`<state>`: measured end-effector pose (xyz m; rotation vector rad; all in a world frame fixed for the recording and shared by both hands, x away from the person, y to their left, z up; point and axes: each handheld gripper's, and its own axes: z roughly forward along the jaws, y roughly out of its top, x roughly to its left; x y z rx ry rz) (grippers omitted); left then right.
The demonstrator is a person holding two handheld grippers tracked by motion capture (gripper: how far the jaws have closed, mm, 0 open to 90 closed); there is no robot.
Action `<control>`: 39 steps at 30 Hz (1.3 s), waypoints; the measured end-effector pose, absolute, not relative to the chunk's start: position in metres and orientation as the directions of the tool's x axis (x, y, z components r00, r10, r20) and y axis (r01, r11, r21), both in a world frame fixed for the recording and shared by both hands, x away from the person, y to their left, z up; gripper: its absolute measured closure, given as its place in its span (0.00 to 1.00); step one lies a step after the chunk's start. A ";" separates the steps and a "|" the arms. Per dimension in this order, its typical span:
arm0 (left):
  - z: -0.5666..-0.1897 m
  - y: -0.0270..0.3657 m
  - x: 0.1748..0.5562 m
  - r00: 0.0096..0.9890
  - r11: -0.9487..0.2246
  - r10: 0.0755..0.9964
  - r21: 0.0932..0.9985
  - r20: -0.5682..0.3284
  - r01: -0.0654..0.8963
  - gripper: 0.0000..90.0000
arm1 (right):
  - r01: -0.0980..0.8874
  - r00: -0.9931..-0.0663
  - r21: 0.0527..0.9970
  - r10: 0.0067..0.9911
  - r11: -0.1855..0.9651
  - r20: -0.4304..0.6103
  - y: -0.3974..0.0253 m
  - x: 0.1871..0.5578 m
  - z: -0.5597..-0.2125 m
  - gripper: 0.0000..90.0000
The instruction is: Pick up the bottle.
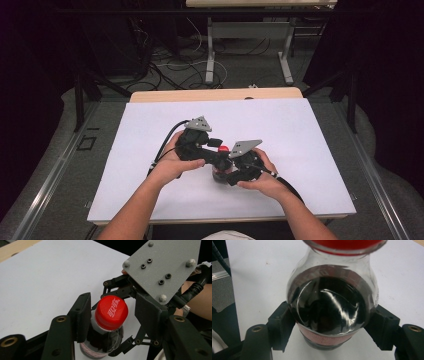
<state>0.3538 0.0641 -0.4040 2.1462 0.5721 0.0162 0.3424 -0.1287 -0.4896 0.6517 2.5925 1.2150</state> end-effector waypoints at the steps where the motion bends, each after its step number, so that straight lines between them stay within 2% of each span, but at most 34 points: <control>1: -0.405 0.062 0.354 0.892 -0.493 0.410 0.777 -0.190 0.392 0.55 | 0.304 -0.883 0.769 0.470 0.563 0.004 -0.129 0.342 -0.490 0.33; 8: -0.405 0.059 0.357 0.893 -0.511 0.405 0.762 -0.195 0.398 0.59 | 0.299 -0.889 0.771 0.457 0.563 0.011 -0.128 0.342 -0.490 0.33; 12: -0.406 0.056 0.357 0.896 -0.517 0.406 0.762 -0.181 0.389 0.65 | 0.300 -0.889 0.772 0.457 0.561 0.014 -0.127 0.341 -0.491 0.33; 25: -0.406 0.054 0.354 0.897 -0.554 0.421 0.744 -0.137 0.374 0.68 | 0.307 -0.888 0.765 0.459 0.566 0.017 -0.126 0.341 -0.493 0.33; 32: -0.406 0.051 0.351 0.875 -0.529 0.465 0.750 -0.135 0.397 0.68 | 0.314 -0.884 0.763 0.468 0.565 0.018 -0.126 0.342 -0.494 0.33; 39: -0.407 0.045 0.344 0.827 -0.490 0.550 0.759 -0.112 0.429 0.68 | 0.333 -0.865 0.768 0.502 0.546 0.017 -0.126 0.342 -0.494 0.33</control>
